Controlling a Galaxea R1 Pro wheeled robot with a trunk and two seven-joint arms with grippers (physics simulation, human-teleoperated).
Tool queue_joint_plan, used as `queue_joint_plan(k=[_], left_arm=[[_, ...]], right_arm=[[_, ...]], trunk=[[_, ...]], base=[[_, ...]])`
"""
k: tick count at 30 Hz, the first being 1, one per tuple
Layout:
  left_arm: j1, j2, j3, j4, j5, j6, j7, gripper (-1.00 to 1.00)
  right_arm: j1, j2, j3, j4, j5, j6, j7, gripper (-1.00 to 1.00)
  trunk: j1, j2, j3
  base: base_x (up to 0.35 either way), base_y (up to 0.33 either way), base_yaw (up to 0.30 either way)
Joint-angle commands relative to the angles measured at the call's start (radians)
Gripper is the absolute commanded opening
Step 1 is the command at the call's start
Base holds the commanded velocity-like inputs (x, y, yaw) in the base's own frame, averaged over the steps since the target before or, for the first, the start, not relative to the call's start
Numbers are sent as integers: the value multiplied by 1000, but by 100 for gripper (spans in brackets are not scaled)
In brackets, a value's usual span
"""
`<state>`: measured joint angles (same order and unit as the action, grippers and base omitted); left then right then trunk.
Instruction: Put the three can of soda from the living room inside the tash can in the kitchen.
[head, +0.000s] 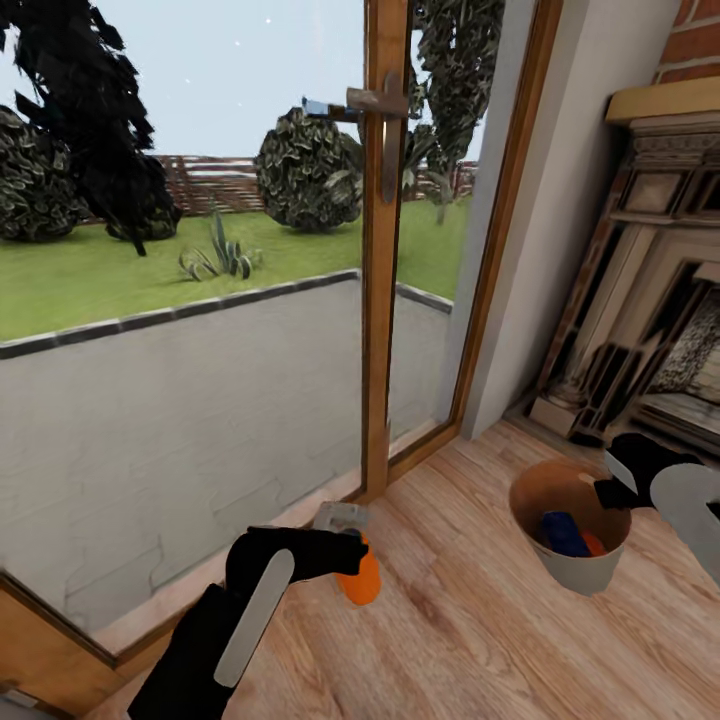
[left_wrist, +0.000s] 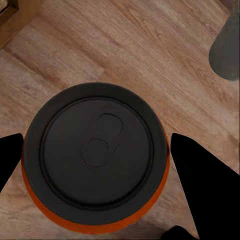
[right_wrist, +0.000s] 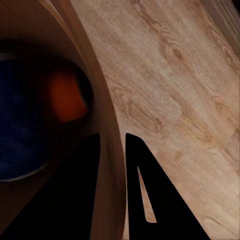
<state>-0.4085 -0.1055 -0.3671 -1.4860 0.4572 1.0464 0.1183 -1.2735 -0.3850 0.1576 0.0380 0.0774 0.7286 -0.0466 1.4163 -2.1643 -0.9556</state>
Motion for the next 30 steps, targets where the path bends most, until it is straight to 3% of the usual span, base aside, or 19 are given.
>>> queue_joint_plan(k=[1,2,3,7,16,21,30], left_arm=[[-1,0,0,-9,16,1,0,-100],[-3,0,0,-13,24,1,1,-100],[-7,0,-1,-22,42,1,1,-100],[-18,-1,-1,-26,57,1,0,-100],[-29,3,-1,-38,66,1,-29,-100],[-27,9,3,-80,67,1,-64,-100],[-27,10,9,-89,67,1,-143,-100]], right_arm=[[18,7,-22,2,-2,-21,-19,-100],[25,11,-39,2,-2,-28,-36,-100],[41,25,-85,2,-2,-45,-91,-100],[69,48,-134,2,-3,-101,-158,-100],[95,96,-152,2,-1,-138,-190,-100],[114,143,-153,2,-3,-142,-331,-100],[138,184,-152,2,-1,-143,-404,-100]], trunk=[[-4,7,3],[-8,14,6],[-12,21,10],[-27,49,22],[-62,112,50],[-81,147,66],[-115,210,94]], base=[[0,0,0],[0,0,0],[0,0,0],[0,0,0],[0,0,0],[0,0,0],[0,0,0]])
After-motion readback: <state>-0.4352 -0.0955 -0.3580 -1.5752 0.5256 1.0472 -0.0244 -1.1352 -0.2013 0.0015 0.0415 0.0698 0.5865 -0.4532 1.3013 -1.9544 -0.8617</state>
